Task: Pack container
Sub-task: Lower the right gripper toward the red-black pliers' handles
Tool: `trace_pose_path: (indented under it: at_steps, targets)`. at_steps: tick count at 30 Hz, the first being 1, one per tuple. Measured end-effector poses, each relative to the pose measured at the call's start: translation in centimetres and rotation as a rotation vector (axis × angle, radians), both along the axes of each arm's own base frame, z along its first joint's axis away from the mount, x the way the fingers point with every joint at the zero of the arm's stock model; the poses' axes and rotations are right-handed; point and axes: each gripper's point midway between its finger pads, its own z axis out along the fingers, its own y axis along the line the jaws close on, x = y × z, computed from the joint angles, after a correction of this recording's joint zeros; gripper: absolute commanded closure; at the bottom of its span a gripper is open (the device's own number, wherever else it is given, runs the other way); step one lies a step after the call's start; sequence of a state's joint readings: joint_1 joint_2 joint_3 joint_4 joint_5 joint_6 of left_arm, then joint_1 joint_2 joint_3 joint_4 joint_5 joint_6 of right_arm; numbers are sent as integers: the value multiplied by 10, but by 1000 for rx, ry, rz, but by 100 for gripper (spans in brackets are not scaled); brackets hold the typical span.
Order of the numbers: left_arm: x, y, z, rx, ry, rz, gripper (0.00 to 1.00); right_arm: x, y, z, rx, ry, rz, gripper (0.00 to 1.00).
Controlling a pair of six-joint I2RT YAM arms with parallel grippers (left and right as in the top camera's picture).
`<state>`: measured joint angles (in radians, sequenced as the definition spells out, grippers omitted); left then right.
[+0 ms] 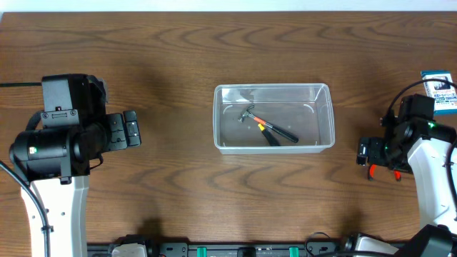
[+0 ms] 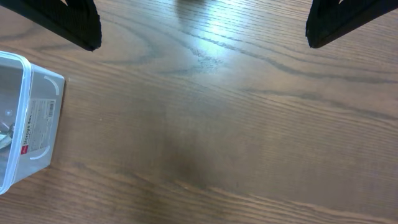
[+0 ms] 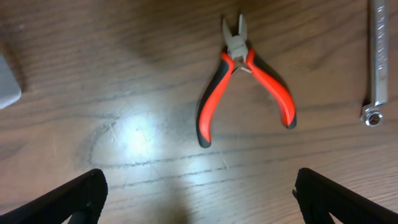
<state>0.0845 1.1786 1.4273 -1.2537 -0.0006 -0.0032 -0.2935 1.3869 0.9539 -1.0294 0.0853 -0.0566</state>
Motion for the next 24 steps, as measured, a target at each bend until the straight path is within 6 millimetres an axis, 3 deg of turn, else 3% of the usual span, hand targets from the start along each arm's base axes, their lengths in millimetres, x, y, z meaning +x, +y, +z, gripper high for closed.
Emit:
trace_pose_path:
  at_steps: [13,24]
  targets:
    - [0,0,0,0,0,0,2,-18,7,-1,28,75,29,1]
    - [0,0,0,0,0,0,2,-18,5,-6,29,70,30,1]
